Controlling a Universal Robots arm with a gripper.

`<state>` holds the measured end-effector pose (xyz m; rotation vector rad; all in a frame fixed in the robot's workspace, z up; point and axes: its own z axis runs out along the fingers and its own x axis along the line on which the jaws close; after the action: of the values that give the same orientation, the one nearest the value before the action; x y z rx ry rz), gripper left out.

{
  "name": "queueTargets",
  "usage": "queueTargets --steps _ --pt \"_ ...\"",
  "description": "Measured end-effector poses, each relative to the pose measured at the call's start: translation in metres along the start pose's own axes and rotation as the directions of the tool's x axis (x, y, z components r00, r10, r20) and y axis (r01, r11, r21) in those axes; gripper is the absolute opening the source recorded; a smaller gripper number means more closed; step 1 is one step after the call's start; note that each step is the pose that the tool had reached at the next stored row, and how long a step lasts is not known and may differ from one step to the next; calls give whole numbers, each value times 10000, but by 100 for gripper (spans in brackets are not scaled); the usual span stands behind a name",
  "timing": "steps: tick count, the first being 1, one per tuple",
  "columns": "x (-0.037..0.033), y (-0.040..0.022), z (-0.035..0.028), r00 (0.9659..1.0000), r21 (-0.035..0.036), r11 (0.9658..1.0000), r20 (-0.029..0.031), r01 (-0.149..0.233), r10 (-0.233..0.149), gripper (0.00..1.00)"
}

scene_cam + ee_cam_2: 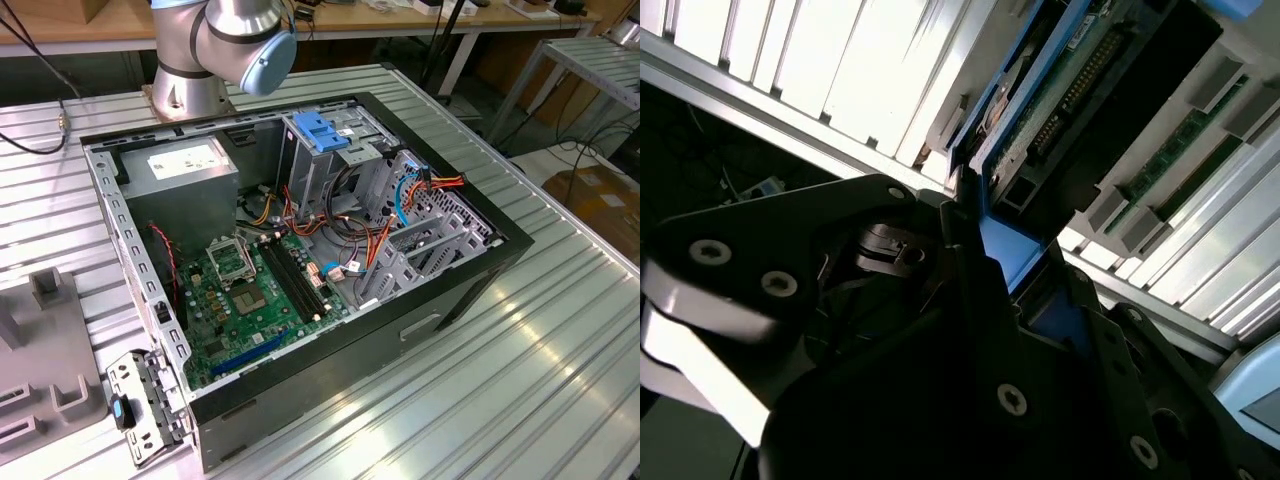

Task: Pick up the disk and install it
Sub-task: 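Pick up the disk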

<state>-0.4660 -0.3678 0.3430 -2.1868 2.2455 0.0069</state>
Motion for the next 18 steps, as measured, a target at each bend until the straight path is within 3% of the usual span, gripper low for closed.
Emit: queueTargets --steps 18 --pt "-1 0 -152 10000 -3 10000 -2 0 0 37"
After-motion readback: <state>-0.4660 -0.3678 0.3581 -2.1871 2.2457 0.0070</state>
